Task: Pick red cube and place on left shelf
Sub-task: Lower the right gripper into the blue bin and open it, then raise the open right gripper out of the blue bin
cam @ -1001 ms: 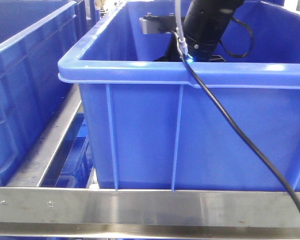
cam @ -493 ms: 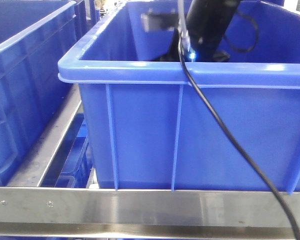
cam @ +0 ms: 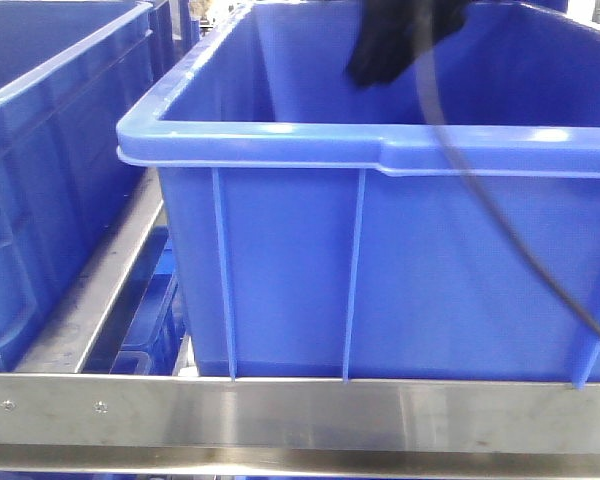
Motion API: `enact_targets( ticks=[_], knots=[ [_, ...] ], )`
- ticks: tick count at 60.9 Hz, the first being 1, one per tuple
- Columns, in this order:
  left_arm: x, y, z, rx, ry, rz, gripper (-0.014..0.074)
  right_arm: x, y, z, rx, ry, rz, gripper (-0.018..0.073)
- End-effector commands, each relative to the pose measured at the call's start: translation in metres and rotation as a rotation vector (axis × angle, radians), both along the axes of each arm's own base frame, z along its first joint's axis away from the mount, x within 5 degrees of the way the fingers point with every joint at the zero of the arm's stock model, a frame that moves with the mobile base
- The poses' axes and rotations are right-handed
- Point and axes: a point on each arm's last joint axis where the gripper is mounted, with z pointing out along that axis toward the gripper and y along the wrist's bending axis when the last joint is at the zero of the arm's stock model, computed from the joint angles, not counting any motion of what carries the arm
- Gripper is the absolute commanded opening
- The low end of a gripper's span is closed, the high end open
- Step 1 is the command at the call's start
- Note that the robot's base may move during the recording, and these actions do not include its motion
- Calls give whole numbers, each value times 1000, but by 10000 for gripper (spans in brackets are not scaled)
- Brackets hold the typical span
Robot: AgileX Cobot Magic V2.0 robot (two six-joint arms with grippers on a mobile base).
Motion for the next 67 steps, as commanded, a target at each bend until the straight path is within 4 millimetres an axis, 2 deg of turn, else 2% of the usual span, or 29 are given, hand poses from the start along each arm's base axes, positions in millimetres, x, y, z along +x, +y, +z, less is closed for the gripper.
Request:
enact_targets(
  ticks=[1, 26, 47, 55, 67],
  knots=[
    [0, 0, 1, -4, -81, 1, 102, -26, -14, 31, 66, -164, 0, 57],
    [0, 0, 1, -4, -81, 1, 102, -143, -74, 18, 169, -373, -21, 57],
    [0, 0, 1, -4, -81, 1, 102, -245, -125, 8, 303, -636, -26, 57],
    [0, 0, 1, -4, -81, 1, 102, -268, -137, -3, 338, -703, -26, 57],
    [0, 0, 1, -4, -81, 1, 102, -277, -141, -14, 352, -730, -26, 57]
  ],
)
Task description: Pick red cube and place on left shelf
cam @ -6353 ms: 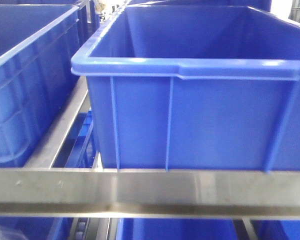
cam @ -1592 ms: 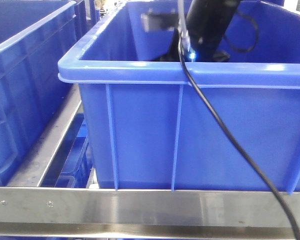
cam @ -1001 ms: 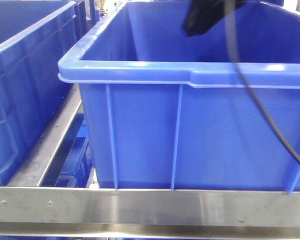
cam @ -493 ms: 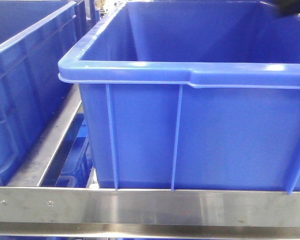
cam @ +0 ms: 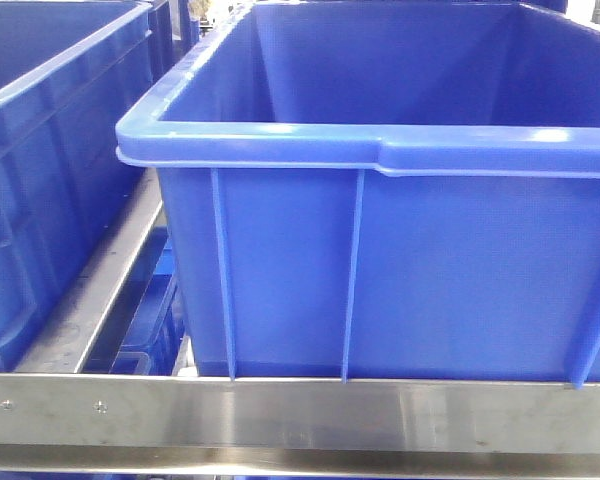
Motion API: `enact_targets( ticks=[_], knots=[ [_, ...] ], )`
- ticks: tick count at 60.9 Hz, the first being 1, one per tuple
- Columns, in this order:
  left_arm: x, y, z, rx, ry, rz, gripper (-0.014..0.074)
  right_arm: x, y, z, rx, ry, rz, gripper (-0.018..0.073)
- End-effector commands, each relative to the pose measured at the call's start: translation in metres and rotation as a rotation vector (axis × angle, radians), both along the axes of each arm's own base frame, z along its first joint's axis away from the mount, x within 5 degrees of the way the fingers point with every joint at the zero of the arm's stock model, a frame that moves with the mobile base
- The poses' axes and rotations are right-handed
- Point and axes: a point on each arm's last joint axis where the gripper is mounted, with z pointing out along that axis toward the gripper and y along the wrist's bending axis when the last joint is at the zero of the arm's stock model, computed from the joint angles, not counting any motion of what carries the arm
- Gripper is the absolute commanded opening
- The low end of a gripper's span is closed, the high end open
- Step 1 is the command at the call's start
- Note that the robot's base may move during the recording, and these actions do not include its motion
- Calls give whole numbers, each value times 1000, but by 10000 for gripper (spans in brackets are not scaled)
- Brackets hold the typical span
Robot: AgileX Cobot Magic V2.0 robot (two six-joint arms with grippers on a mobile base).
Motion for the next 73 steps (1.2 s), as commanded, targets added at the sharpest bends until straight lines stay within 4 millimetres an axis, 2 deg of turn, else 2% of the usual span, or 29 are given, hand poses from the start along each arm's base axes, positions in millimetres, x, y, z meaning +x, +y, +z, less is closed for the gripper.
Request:
enact_targets(
  ticks=[1, 30, 38, 53, 60, 73],
  knots=[
    [0, 0, 1, -4, -81, 1, 102, 0, -1, 12, 31, -92, -7, 57],
    [0, 0, 1, -4, -81, 1, 102, 1, 0, 9, 29, -88, -8, 57],
    [0, 0, 1, -4, -81, 1, 102, 6, -1, 2, 38, -107, -57, 57],
    [0, 0, 1, -4, -81, 1, 102, 22, -13, -31, 72, -176, -324, 57],
    [0, 0, 1, -4, -81, 1, 102, 27, -19, -55, 87, -189, -415, 57],
    [0, 0, 1, -4, -81, 1, 102, 16, -23, -84, 123, -280, -453, 57]
  ],
)
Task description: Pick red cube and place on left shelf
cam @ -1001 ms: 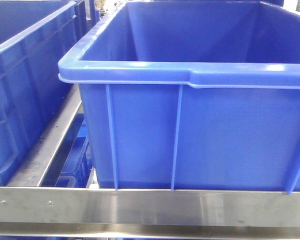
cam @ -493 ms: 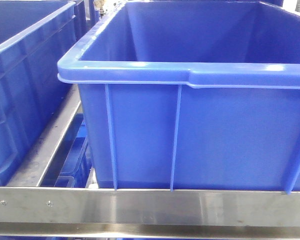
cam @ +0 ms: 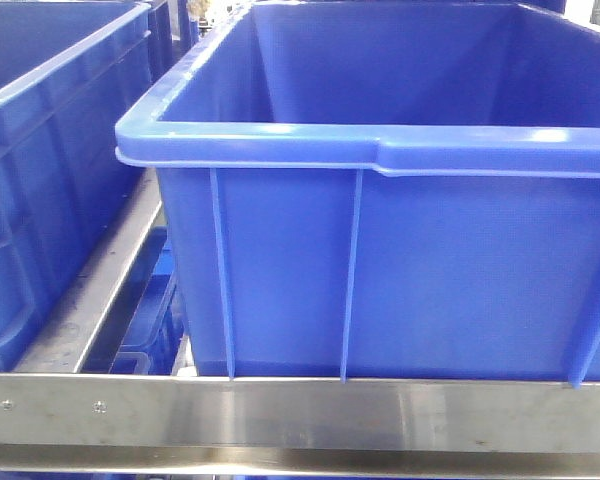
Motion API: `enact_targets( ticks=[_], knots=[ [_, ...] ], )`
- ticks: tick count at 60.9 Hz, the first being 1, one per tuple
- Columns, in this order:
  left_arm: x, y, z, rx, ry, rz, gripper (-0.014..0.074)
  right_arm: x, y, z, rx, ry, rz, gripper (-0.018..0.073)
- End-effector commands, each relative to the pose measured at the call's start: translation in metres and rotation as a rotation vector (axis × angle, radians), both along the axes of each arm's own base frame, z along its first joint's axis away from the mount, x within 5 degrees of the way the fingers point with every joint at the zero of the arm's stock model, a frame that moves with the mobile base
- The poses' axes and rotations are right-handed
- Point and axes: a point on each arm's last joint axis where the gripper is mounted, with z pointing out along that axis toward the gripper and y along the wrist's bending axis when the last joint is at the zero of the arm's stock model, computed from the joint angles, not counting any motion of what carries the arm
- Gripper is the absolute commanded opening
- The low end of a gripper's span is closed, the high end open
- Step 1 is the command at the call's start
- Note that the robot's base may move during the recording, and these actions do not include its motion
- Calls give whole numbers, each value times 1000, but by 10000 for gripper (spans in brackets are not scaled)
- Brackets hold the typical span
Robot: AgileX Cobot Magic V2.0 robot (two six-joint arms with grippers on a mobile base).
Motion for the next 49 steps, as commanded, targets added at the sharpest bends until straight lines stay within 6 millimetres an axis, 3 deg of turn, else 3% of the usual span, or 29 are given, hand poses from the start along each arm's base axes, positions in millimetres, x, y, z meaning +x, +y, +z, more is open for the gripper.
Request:
enact_targets(
  ticks=[1, 19, 49],
  knots=[
    [0, 0, 1, -4, -81, 1, 102, -7, -3, 11, 12, -167, -31, 57],
    [0, 0, 1, -4, -80, 1, 102, -11, -8, 7, -1, -137, -132, 57],
    [0, 0, 1, -4, -80, 1, 102, -11, -8, 7, -1, -142, -134, 57]
  ],
)
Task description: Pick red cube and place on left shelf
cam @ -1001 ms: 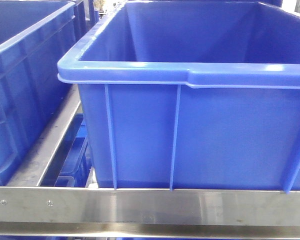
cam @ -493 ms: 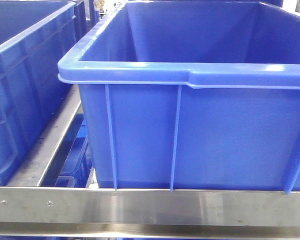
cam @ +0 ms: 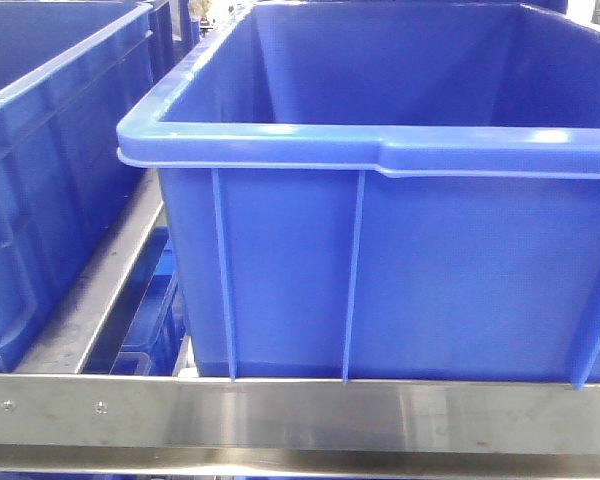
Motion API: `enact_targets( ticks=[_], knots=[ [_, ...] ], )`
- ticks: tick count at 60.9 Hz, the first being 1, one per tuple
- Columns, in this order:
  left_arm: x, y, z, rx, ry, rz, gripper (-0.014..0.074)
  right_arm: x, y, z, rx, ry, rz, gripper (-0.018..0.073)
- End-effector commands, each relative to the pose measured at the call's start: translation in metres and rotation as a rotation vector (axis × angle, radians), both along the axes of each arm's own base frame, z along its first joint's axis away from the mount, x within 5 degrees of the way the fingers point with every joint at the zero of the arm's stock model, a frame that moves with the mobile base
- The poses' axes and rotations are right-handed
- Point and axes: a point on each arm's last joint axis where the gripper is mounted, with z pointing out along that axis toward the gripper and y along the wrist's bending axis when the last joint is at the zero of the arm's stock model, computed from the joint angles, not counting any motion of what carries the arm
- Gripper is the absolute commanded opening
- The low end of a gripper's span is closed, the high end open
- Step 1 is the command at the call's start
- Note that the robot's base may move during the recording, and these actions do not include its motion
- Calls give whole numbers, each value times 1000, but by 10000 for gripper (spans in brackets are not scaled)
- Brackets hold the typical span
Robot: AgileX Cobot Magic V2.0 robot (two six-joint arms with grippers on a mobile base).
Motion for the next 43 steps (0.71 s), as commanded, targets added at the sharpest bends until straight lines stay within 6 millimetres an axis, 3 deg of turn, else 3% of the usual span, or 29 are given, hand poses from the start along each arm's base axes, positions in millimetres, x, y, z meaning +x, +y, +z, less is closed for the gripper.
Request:
enact_targets(
  ticks=[1, 43],
  knots=[
    [0, 0, 1, -4, -80, 1, 102, -4, -1, 14, -17, -120, -19, 57],
    [0, 0, 1, -4, -80, 1, 102, -4, -1, 14, -17, -120, -19, 57]
  ],
)
